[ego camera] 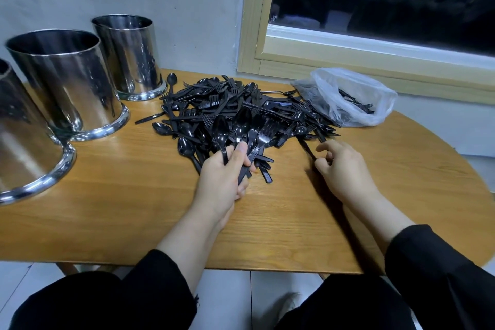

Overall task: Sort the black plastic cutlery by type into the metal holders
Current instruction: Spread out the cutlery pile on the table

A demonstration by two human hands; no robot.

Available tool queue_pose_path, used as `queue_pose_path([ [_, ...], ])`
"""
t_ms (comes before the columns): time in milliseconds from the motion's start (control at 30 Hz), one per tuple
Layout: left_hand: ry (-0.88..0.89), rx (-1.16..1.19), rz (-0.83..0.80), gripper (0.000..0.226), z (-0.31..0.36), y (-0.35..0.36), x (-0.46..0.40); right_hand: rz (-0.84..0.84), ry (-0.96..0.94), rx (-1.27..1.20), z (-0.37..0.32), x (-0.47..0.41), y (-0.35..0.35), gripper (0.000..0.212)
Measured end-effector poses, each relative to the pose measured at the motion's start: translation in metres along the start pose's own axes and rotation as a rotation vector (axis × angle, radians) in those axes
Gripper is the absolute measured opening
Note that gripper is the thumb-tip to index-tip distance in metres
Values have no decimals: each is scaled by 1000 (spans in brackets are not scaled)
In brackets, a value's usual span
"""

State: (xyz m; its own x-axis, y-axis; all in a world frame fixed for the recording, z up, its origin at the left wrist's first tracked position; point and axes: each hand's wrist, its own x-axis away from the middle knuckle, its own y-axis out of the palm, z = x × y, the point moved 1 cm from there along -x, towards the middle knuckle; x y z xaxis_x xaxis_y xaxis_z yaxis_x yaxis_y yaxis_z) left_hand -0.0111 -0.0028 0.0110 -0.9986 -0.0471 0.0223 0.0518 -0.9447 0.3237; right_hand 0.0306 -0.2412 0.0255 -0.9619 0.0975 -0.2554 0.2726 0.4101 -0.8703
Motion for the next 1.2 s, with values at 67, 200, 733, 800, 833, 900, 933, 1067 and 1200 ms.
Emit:
queue_pose_path([
  [67, 0, -5, 0, 37, 0, 0, 0, -18, 51, -75, 3, 2, -1, 20],
  [200, 1, -9, -4, 41, 1, 1, 2, -22, 47, -65, 8, 5, 4, 28],
  [733, 4, -53, 11, 41, 1, 3, 3, -461, -528, 194, 12, 9, -14, 55],
  [800, 3, -49, 16, 41, 2, 3, 3, -432, -579, 223, 13, 9, -13, 54],
  [833, 2, -45, 16, 42, 2, 3, 3, -411, -602, 239, 13, 10, -12, 52],
  [900, -1, -35, 16, 43, 3, 3, 3, -364, -665, 283, 13, 13, -9, 49],
  [933, -2, -33, 16, 43, 3, 4, 3, -347, -692, 299, 14, 14, -8, 49],
  [1067, -7, -30, 10, 43, 2, 4, 3, -295, -761, 293, 12, 8, -3, 44],
  [1200, -8, -37, 12, 42, 2, 3, 2, -369, -709, 203, 6, -3, 2, 42],
])
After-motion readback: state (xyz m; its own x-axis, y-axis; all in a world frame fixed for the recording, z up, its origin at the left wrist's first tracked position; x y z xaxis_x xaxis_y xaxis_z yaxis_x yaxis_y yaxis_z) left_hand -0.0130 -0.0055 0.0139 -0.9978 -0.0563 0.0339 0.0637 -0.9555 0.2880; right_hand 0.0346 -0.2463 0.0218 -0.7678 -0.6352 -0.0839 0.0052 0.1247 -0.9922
